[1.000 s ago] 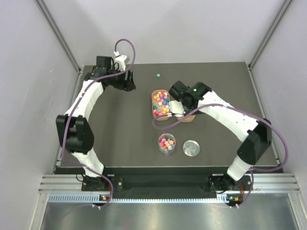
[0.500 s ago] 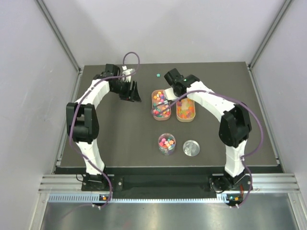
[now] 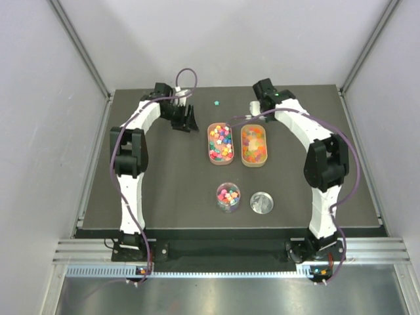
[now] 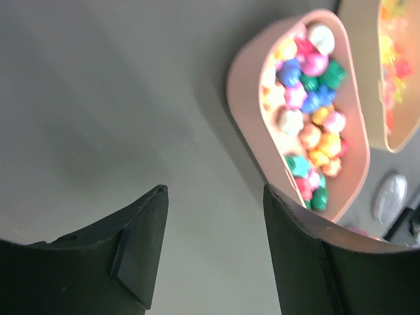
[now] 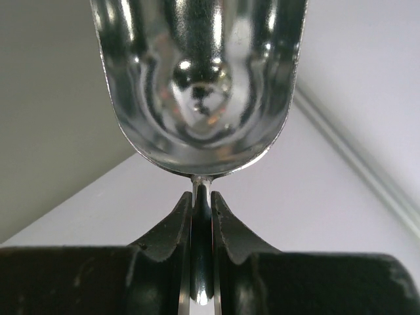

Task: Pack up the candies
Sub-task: Move the storage box to the center of the board.

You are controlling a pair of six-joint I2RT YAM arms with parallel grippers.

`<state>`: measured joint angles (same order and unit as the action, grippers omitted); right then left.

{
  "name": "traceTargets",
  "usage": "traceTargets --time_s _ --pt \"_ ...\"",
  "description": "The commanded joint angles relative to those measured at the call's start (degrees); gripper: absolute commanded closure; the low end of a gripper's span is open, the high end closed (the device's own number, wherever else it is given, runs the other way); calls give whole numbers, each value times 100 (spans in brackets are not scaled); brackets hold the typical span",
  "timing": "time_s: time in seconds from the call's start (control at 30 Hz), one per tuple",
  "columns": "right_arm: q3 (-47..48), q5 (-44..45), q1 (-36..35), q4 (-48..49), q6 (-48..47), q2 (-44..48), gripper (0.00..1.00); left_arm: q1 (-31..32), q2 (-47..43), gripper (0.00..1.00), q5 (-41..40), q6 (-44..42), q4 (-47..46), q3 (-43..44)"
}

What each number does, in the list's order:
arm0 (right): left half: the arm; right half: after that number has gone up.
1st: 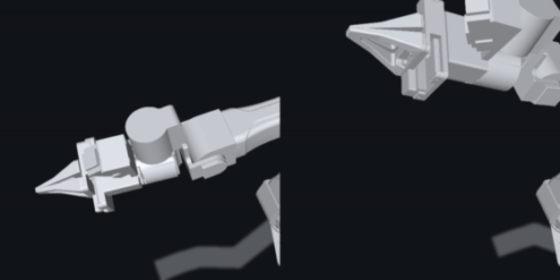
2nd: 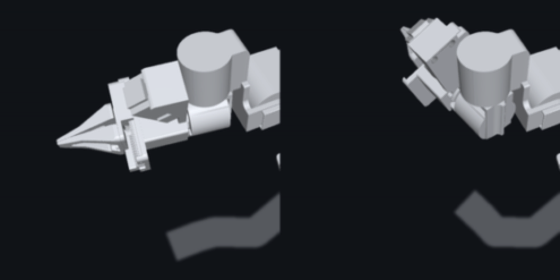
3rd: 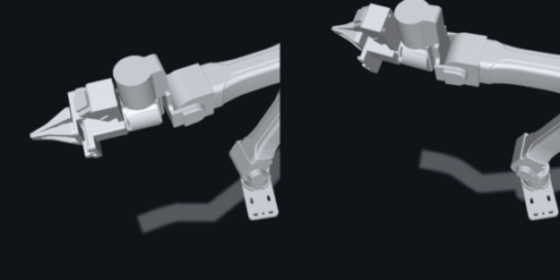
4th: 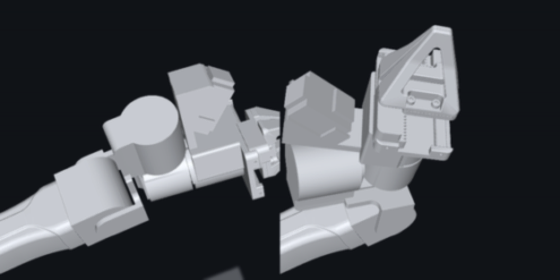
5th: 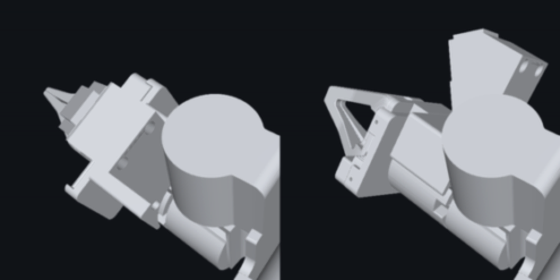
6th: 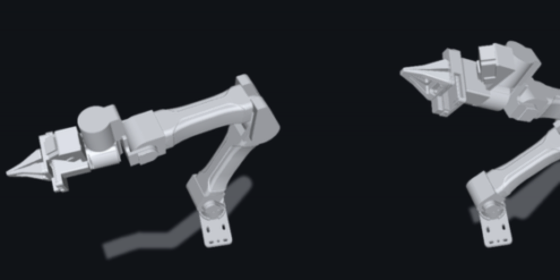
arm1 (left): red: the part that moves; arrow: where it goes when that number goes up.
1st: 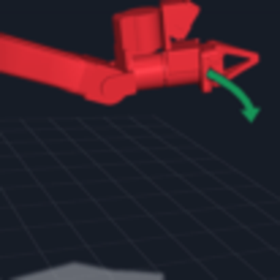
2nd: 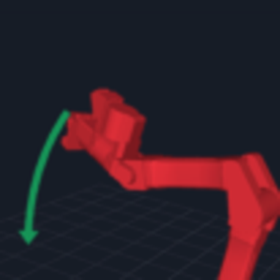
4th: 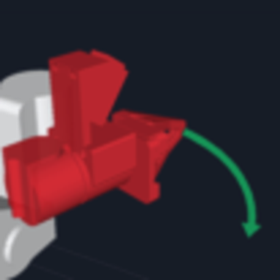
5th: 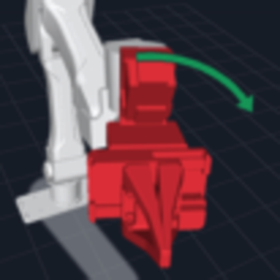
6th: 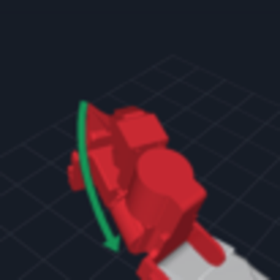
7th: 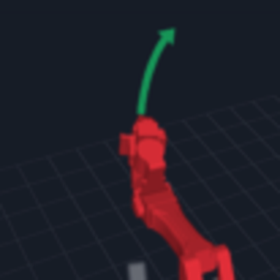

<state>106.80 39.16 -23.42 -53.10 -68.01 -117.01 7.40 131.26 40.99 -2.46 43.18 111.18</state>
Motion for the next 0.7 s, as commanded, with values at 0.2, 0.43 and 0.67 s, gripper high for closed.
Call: traceTargets --time_s 0.2,0.43,0.67 --pt "-1512 127 329 -560 1105 1294 100 156 708 36 -443 -281 121 967" --pt "-1636 -40 259 -992 1501 1313 100 499 673 37 -557 -475 314 670" --pt "-1628 -198 171 -693 1360 1005 100 990 462 44 -777 -571 270 221"
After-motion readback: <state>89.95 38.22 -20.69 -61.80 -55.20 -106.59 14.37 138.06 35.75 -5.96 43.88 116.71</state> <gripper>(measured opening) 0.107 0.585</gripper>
